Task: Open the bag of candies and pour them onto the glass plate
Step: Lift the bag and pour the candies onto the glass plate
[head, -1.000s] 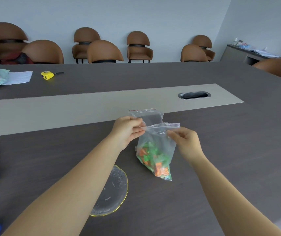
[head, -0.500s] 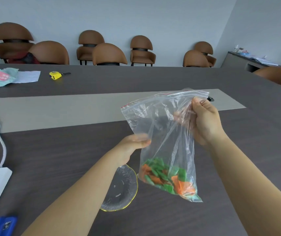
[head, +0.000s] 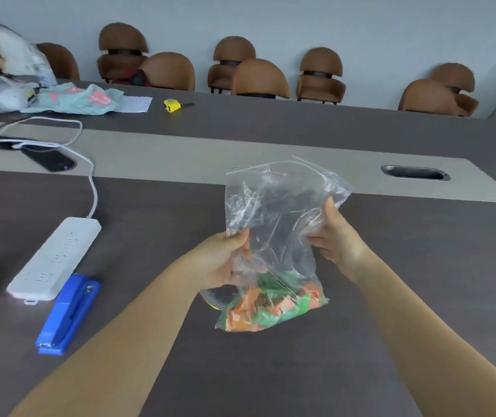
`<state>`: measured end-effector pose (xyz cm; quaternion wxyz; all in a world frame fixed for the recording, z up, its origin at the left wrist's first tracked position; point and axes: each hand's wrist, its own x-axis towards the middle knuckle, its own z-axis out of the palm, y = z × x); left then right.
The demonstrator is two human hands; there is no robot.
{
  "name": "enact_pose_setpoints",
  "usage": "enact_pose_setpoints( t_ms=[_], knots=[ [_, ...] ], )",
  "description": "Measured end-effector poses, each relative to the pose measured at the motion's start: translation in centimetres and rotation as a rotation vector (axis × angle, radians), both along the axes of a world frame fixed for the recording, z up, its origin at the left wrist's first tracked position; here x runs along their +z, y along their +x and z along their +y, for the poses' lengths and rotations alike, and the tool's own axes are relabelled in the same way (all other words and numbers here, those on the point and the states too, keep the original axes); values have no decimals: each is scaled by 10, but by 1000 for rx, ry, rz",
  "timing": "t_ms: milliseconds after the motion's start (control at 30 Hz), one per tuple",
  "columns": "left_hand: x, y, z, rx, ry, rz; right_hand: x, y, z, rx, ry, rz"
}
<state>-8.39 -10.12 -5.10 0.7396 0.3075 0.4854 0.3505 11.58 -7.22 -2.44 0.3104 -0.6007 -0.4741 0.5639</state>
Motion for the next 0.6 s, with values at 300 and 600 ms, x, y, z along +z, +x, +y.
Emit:
enact_pose_setpoints(
  t_ms=[300,600],
  knots=[
    [-31,-8,-33,261,-58,-79,-62,-11,-42,252,-167,-7],
    [-69,-18,-34,293,-73,287,-104,-31,-45,141,-100,-249]
  ],
)
